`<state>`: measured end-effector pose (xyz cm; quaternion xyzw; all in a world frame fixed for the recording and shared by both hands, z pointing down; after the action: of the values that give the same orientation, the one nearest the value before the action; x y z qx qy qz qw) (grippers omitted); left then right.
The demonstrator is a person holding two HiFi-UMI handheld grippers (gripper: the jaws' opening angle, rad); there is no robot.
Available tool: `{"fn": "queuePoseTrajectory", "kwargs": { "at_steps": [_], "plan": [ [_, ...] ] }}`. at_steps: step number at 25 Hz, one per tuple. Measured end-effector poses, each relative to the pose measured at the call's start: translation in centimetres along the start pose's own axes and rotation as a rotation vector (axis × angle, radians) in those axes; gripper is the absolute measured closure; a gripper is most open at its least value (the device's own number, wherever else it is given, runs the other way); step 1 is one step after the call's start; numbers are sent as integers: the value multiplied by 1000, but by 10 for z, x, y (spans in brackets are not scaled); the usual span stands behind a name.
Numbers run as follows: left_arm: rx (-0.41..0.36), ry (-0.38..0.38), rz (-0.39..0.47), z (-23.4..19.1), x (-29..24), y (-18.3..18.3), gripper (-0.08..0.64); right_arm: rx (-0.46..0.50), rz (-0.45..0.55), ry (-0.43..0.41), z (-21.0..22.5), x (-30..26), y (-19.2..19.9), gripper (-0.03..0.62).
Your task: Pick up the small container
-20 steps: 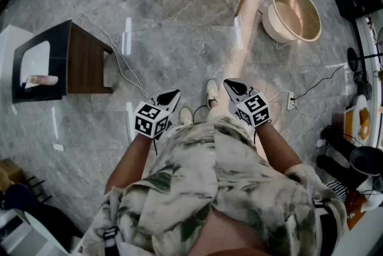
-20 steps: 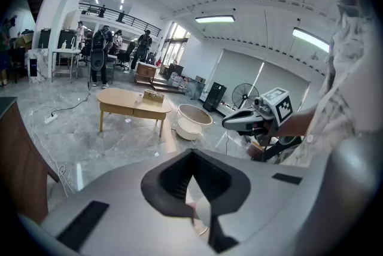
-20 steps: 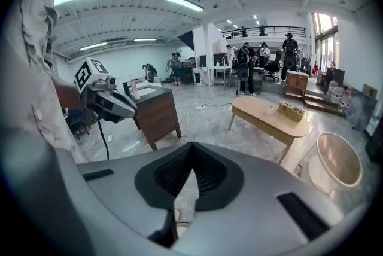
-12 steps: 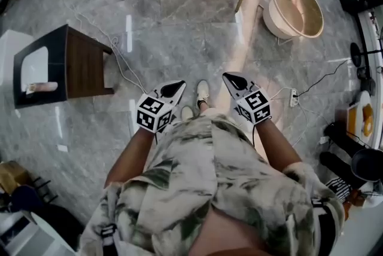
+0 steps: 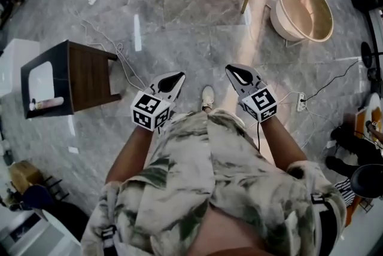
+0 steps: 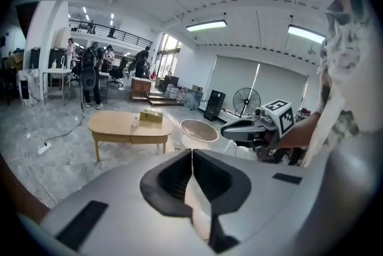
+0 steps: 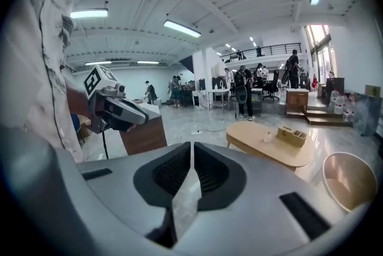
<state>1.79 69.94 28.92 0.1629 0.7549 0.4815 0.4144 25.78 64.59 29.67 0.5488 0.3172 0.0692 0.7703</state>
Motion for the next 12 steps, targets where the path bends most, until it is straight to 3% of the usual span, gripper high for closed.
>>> {"fn": "queuePoseTrajectory", "kwargs": {
  "at_steps": [3,7,12],
  "plan": [
    [-25,-47,66,-12,-14,-24,535,15,80,19,27,-3,-15,472],
    [-30,-107,140,-35,-25,-49,534,11,105,46,64,-12,-23,472],
    [-41,-142,140,-57,-37,-68,534,-36,133,97,102,-14,-32,476]
  ]
}}
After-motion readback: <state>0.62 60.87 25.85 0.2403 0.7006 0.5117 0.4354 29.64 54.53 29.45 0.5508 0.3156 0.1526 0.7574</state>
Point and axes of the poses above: the fingertips, and each gripper's own axes: x backward along the fingers, z to its right, y out of its underside, the point moved 8 cm from there along x, backward along the fingers, and after that the axes turned 7 degrees about -x, right-handed, at the moved point
